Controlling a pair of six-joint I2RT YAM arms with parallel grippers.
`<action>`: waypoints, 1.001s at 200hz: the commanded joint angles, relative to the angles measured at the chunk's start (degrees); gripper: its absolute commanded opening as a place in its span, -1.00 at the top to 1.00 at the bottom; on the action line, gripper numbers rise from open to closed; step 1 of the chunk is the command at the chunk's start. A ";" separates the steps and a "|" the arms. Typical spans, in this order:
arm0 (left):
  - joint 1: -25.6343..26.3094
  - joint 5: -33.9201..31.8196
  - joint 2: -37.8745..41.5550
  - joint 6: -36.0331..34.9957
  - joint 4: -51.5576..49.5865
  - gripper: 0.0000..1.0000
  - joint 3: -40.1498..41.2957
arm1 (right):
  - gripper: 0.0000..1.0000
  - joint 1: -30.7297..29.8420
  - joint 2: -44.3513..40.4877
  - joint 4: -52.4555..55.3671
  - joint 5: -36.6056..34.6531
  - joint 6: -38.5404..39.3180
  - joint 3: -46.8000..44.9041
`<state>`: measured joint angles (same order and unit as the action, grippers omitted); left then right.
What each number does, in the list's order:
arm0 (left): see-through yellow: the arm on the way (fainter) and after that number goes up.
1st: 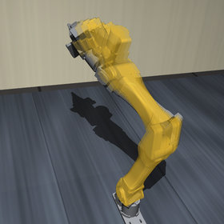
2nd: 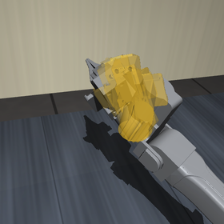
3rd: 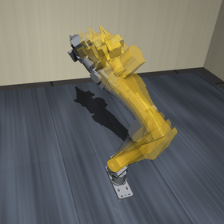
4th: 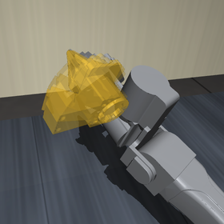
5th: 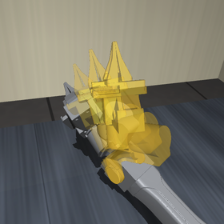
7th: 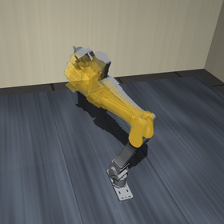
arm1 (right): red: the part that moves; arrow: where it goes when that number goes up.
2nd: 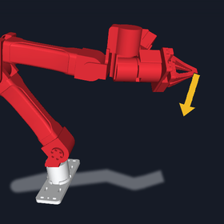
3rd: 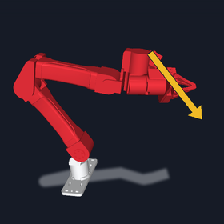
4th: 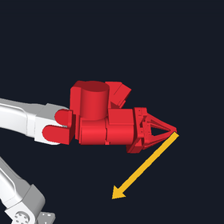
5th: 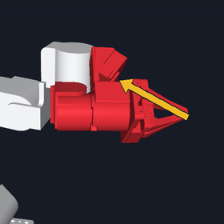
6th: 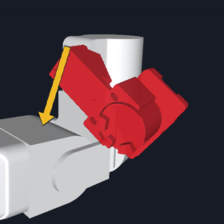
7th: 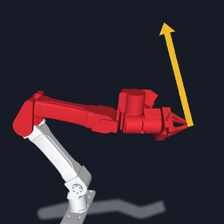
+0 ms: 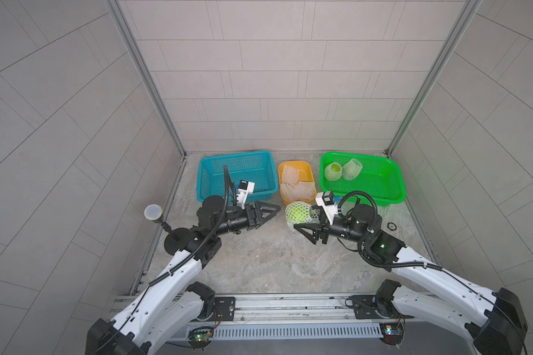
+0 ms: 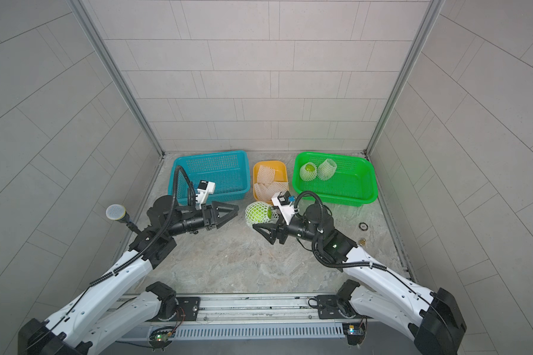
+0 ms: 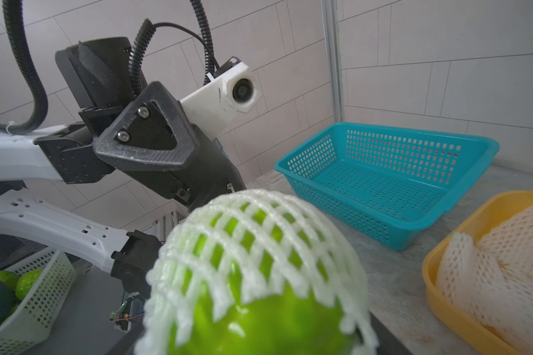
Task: Sleeve custard apples in foam nets
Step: Adjust the foam net on the custard apple.
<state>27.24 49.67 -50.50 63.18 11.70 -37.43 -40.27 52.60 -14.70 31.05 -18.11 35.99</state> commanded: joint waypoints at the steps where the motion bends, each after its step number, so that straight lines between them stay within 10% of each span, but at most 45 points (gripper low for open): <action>1: 2.08 0.12 -0.59 -2.09 0.61 -0.48 -2.64 | -0.63 -0.83 -0.84 2.34 -3.39 5.07 2.12; 134: 6.53 -1.69 -3.53 -1.49 3.79 -0.67 -2.82 | -0.64 -5.20 1.66 5.85 -5.11 8.85 3.97; 200: 8.08 -1.51 -4.54 -1.39 5.06 -0.23 -2.65 | -0.70 -6.04 2.99 6.17 -5.82 9.15 4.78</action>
<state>33.65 45.56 -54.83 61.87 12.19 -38.98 -45.41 54.72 -8.56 24.56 -10.15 39.07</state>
